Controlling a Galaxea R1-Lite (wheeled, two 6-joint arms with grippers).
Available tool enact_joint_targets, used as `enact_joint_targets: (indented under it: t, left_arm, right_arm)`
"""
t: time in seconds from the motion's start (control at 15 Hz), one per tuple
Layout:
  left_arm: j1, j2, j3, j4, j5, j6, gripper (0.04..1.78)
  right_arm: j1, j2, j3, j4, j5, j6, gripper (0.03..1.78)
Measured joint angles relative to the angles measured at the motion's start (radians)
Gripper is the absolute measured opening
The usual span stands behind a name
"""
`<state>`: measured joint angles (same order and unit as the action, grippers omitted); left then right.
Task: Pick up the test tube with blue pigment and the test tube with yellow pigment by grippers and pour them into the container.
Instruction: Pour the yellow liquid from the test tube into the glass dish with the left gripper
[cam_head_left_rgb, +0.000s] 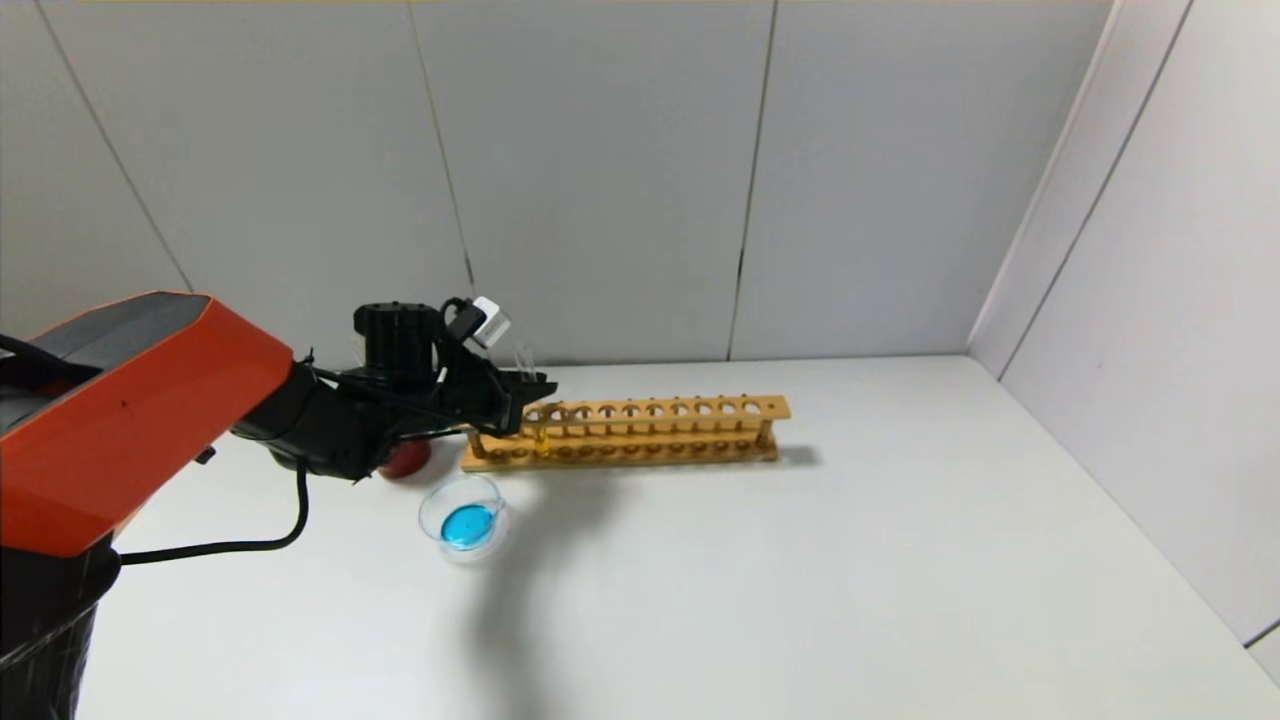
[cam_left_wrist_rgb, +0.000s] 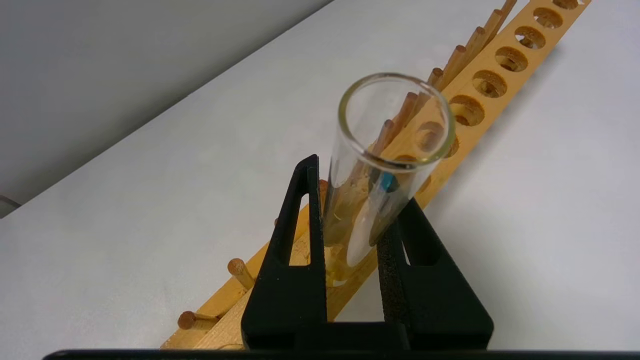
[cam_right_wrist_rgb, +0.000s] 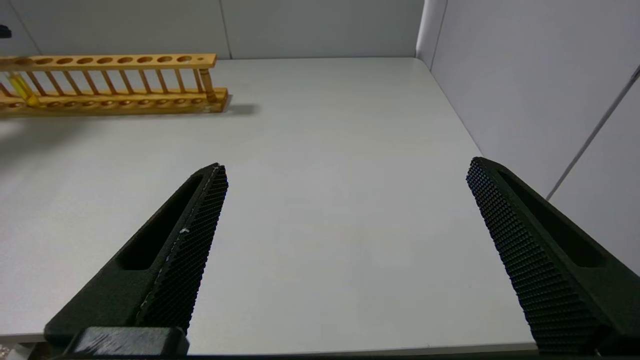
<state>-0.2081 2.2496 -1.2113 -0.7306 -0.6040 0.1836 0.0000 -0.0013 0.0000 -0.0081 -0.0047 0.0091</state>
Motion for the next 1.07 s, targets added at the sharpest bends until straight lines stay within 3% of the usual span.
enact_joint_targets:
  t: [0.27,0.6,0.87,1.07]
  left_arm:
    - [-0.001,-0.051,-0.004,0.011,0.000,-0.002,0.34]
    - [-0.003,-0.162,-0.074,0.119,0.031,-0.002,0.34]
    - [-0.001,-0.244,-0.170,0.204,0.171,-0.005,0.34]
    - [0.011,-0.316,-0.187,0.272,0.201,-0.001,0.34]
  right_arm:
    - [0.000,0.000,0.000,0.000,0.000,0.000,1.75]
    - [0.000,0.000,0.000,0.000,0.000,0.000,1.75]
    - [0.000,0.000,0.000,-0.001,0.000,0.000,1.75]
    - [0.000,0.000,0.000,-0.001,0.000,0.000,1.75]
